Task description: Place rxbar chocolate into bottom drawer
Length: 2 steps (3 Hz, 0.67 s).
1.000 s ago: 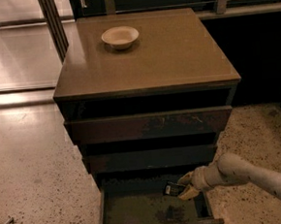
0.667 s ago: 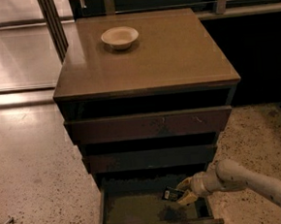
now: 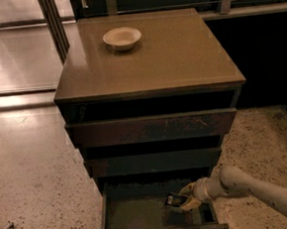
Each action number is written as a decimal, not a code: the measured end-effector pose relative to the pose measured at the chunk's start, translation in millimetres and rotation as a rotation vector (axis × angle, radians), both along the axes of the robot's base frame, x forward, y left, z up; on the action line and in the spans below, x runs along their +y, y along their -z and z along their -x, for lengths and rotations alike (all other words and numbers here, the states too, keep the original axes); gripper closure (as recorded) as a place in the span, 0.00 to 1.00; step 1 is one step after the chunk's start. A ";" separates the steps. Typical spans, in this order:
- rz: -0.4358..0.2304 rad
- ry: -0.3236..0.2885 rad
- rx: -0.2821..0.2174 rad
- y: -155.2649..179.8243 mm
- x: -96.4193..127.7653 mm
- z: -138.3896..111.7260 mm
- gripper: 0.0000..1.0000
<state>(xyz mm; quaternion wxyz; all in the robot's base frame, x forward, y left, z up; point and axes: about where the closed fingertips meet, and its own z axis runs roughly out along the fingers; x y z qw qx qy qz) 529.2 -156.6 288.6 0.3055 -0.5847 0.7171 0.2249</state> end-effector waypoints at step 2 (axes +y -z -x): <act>-0.071 -0.034 -0.074 66.0 6.8 -30.2 1.00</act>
Offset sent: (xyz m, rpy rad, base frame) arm 0.0574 0.0094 -0.1009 0.1143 -0.1211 0.0509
